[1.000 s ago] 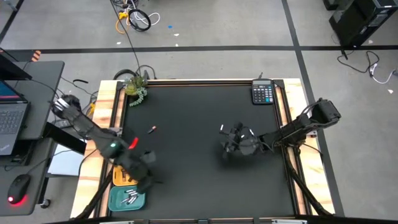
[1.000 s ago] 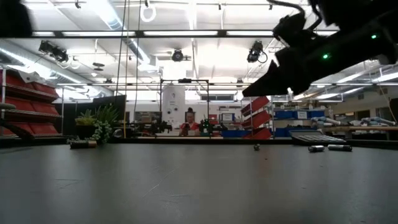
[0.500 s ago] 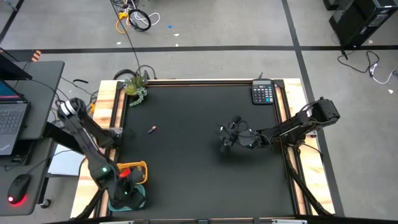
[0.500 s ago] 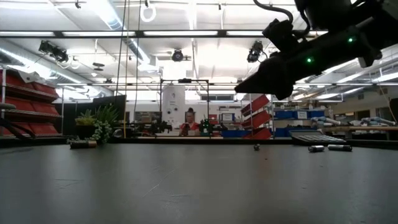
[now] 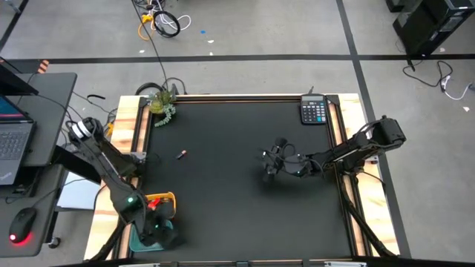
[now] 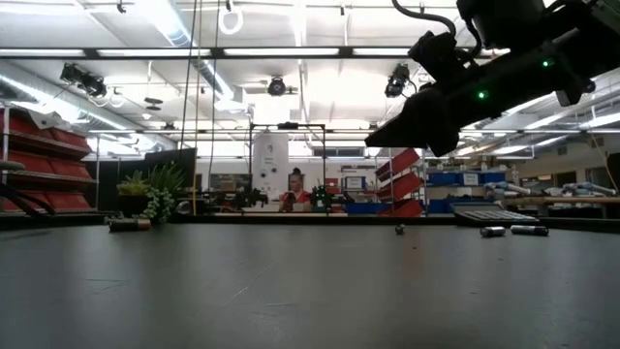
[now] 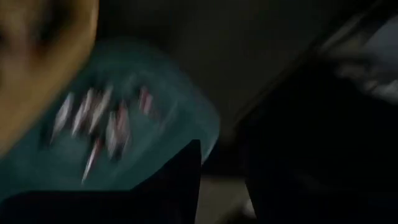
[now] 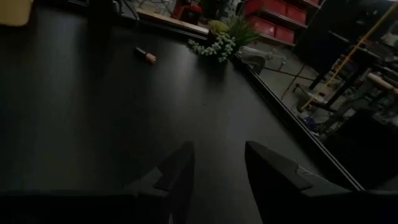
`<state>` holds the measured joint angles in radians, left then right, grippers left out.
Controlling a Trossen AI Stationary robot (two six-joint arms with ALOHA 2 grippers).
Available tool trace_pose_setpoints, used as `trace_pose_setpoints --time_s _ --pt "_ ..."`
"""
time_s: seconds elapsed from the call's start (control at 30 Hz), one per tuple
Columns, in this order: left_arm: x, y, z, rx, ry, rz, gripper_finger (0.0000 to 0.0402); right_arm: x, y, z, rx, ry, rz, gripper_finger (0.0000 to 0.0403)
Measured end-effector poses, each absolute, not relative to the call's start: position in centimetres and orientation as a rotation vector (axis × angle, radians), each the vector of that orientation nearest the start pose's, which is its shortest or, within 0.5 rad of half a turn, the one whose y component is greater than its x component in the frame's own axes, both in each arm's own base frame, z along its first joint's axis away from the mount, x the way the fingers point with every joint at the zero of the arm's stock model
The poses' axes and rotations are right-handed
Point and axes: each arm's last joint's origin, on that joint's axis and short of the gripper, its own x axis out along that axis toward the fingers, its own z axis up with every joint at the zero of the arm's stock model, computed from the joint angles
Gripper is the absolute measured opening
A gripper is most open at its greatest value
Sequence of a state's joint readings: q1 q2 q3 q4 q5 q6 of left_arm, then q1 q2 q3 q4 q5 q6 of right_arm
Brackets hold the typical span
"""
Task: Sort batteries
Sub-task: Put the middle silver battery into the green bin
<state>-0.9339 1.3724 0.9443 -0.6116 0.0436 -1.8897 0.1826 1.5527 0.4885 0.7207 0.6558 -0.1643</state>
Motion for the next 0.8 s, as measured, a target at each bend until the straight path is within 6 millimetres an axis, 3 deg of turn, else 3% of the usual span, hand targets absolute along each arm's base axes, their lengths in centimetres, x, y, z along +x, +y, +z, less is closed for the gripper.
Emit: trace_pose_setpoints --time_s 0.13,0.4,0.5,0.6,0.8 --pt "17.3 -19.6 23.8 -1.025 1.116 0.273 0.0126 26.5 2.9 15.1 -0.247 0.414 -0.456 0.0153" --pt "20.6 -15.9 23.9 -0.487 0.778 0.33 0.0126 23.2 1.7 16.1 -0.041 0.578 -0.594 0.0162" --pt "21.5 -14.5 24.0 -0.348 0.732 0.371 0.0126 21.7 1.8 15.6 0.029 0.663 -0.608 0.0162" --pt "22.3 -13.3 24.0 -0.246 0.724 0.393 0.0126 19.9 2.3 13.7 0.121 0.743 -0.578 0.0162" --pt "23.1 -11.8 24.1 -0.105 0.746 0.398 0.0126 16.9 3.7 11.5 0.231 0.728 -0.576 0.0162"
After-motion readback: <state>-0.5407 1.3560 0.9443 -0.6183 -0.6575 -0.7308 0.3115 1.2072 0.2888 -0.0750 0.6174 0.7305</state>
